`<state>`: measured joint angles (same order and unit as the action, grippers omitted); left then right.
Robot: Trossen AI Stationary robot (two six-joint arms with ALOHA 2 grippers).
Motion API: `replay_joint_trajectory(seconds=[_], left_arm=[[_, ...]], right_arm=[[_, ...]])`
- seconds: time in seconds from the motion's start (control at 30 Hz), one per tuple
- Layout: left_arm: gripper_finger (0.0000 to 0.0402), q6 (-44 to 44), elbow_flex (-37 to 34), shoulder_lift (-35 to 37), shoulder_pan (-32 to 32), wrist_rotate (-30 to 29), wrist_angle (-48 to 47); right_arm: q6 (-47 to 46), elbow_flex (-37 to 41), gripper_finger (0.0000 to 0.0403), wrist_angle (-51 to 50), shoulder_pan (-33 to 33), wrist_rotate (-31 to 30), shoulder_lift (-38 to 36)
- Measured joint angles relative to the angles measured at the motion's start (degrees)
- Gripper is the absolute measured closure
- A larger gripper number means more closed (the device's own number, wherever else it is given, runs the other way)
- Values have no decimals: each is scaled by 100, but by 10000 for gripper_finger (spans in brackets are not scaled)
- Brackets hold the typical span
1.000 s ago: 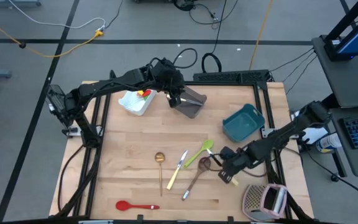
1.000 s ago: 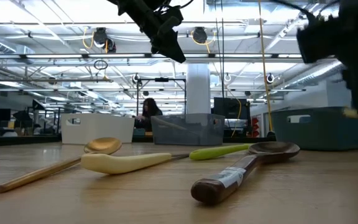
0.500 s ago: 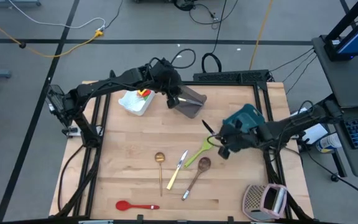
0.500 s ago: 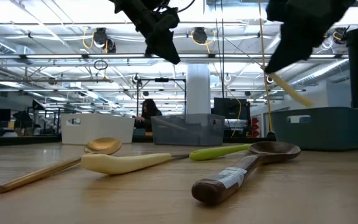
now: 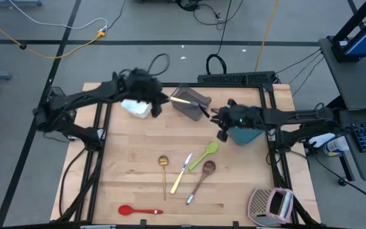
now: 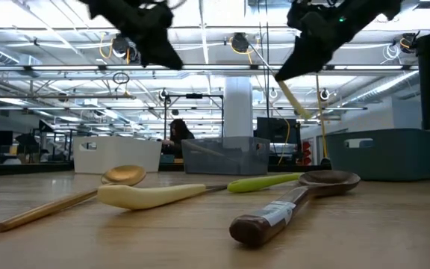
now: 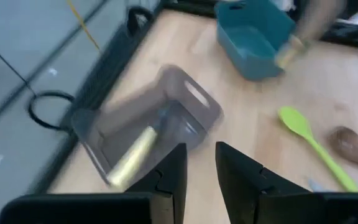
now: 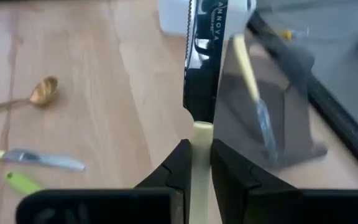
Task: Pick & Place Kitchen Items
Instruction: Put the right yellow table knife into the black bin
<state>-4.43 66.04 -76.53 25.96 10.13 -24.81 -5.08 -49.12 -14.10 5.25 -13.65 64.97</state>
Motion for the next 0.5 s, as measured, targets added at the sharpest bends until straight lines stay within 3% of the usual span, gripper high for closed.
replay_joint_trajectory(seconds=[0.17, 0.33, 0.5], left_arm=[[316, 85, -1714, 939, -126, 26, 2361], [316, 614, -3069, 1053, -342, 37, 4936], [316, 663, -3598, 1001, -413, -150, 5459]], right_arm=[[717, 252, 371, 1503, 545, 1014, 161], [782, 829, 367, 3473, 980, 2053, 541], [787, 1185, 368, 4969, 1175, 2424, 1005]])
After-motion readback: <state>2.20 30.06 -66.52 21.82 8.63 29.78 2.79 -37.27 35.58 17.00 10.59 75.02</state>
